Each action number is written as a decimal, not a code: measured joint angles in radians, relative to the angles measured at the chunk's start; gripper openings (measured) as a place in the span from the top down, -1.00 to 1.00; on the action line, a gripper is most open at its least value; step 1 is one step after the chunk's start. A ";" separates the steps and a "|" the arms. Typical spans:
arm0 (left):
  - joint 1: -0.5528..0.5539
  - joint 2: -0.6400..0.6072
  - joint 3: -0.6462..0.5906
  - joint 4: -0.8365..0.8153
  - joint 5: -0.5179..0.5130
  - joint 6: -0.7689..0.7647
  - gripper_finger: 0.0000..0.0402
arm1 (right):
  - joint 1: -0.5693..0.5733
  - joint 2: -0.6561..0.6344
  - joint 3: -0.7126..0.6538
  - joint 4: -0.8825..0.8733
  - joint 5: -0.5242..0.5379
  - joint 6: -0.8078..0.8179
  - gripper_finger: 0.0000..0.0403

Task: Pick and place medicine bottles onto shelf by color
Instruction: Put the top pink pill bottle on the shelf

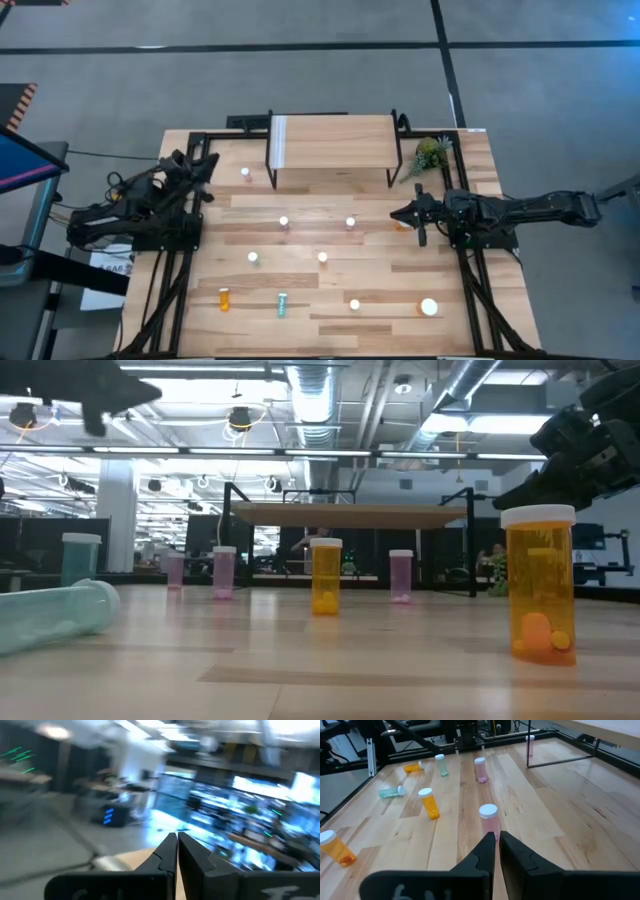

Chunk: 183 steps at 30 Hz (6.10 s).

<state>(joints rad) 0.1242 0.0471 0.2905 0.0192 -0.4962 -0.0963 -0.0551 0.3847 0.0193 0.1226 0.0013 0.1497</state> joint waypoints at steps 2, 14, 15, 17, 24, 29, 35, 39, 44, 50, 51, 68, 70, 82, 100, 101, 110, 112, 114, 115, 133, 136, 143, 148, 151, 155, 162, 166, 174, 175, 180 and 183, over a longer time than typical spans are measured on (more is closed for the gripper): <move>0.000 0.017 0.000 0.045 0.121 0.093 1.00 | 0.000 0.000 0.000 0.000 0.000 0.000 0.75; 0.000 0.224 0.000 -0.059 -0.112 -0.007 0.99 | 0.000 0.000 0.000 0.000 0.000 0.000 0.75; 0.001 0.258 0.000 -0.081 -0.172 -0.031 0.96 | 0.000 0.000 0.000 0.000 0.000 0.000 0.75; 0.010 0.324 0.000 -0.103 -0.240 -0.058 0.89 | 0.000 0.000 0.000 0.000 0.000 0.000 0.75; 0.059 0.490 0.040 -0.170 -0.261 -0.168 0.30 | 0.000 0.000 0.000 0.000 0.000 0.000 0.75; 0.063 0.539 0.047 -0.225 -0.259 -0.201 -0.13 | 0.000 0.000 0.000 0.000 0.000 0.000 0.75; 0.063 0.588 0.001 -0.259 -0.289 -0.316 -0.28 | 0.000 0.000 0.000 0.000 0.000 0.000 0.75; 0.063 0.625 -0.044 -0.255 -0.230 -0.389 -0.29 | 0.000 0.000 0.000 0.000 0.000 0.000 0.75; 0.067 0.667 -0.077 -0.248 -0.215 -0.445 -0.29 | 0.000 0.000 0.000 0.000 0.000 0.000 0.75; 0.205 0.702 0.001 -0.261 -0.057 -0.440 -0.29 | 0.000 0.000 0.000 0.000 0.000 0.000 0.75; 0.244 0.710 0.028 -0.279 -0.006 -0.423 -0.29 | 0.000 0.000 0.000 0.000 0.000 0.000 0.75; 0.658 1.114 0.298 -0.437 0.430 -0.094 -0.29 | 0.000 0.000 0.000 0.000 0.000 0.000 0.75; 0.661 1.161 0.329 -0.456 0.432 -0.075 -0.29 | 0.000 0.000 0.000 0.000 0.000 0.000 0.75; 0.661 1.281 0.408 -0.539 0.431 -0.035 -0.29 | 0.000 0.000 0.000 0.000 0.000 0.000 0.75; 0.661 1.281 0.409 -0.552 0.439 -0.019 -0.02 | 0.000 0.000 0.000 0.000 0.000 0.000 0.75; 0.661 1.281 0.409 -0.552 0.439 -0.019 0.00 | 0.000 0.000 0.000 0.000 0.000 0.000 0.75; 0.661 1.281 0.409 -0.552 0.438 -0.020 0.13 | 0.000 0.000 0.000 0.000 0.000 0.000 0.75; 0.661 1.281 0.409 -0.552 0.438 -0.019 0.15 | 0.000 0.000 0.000 0.000 0.000 0.000 0.75; 0.661 1.281 0.409 -0.552 0.438 -0.019 0.17 | 0.000 0.000 0.000 0.000 0.000 0.000 0.75; 0.661 1.281 0.409 -0.552 0.438 -0.019 0.19 | 0.000 0.000 0.000 0.000 0.000 0.000 0.75; 0.661 1.281 0.408 -0.554 0.438 -0.019 0.38 | 0.000 0.000 0.000 0.000 0.000 0.000 0.75; 0.661 1.280 0.408 -0.560 0.438 -0.019 0.39 | 0.000 0.000 0.000 0.000 0.000 0.000 0.75; 0.661 1.260 0.455 -0.635 0.435 -0.019 0.39 | 0.000 0.000 0.000 0.000 0.000 0.000 0.75; 0.661 1.231 0.529 -0.700 0.428 -0.010 0.39 | 0.000 0.000 0.000 0.000 0.000 0.000 0.75; 0.661 1.213 0.583 -0.749 0.420 0.017 0.39 | 0.000 0.000 0.000 0.000 0.000 0.000 0.75; 0.661 1.197 0.683 -0.857 0.351 0.026 0.39 | 0.000 0.000 0.000 0.000 0.000 0.000 0.75; 0.661 1.196 0.897 -0.979 0.308 0.092 0.39 | 0.000 0.000 0.000 0.000 0.000 0.000 0.75; 0.661 1.196 0.990 -0.982 0.332 0.143 0.39 | 0.000 0.000 0.000 0.000 0.000 0.000 0.75; 0.661 1.204 1.073 -0.923 0.395 0.187 0.39 | 0.000 0.000 0.000 0.000 0.000 0.000 0.75; 0.661 1.215 1.087 -0.920 0.407 0.190 0.39 | 0.000 0.000 0.000 0.000 0.000 0.000 0.75; 0.665 1.304 1.178 -0.940 0.414 0.214 0.39 | 0.000 0.000 0.000 0.000 0.000 0.000 0.75; 0.666 1.386 1.257 -0.977 0.414 0.230 0.39 | 0.000 0.000 0.000 0.000 0.000 0.000 0.75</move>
<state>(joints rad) 0.7898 1.4326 1.5473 -0.9575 -0.0824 0.1335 -0.0547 0.3848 0.0193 0.1223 0.0013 0.1501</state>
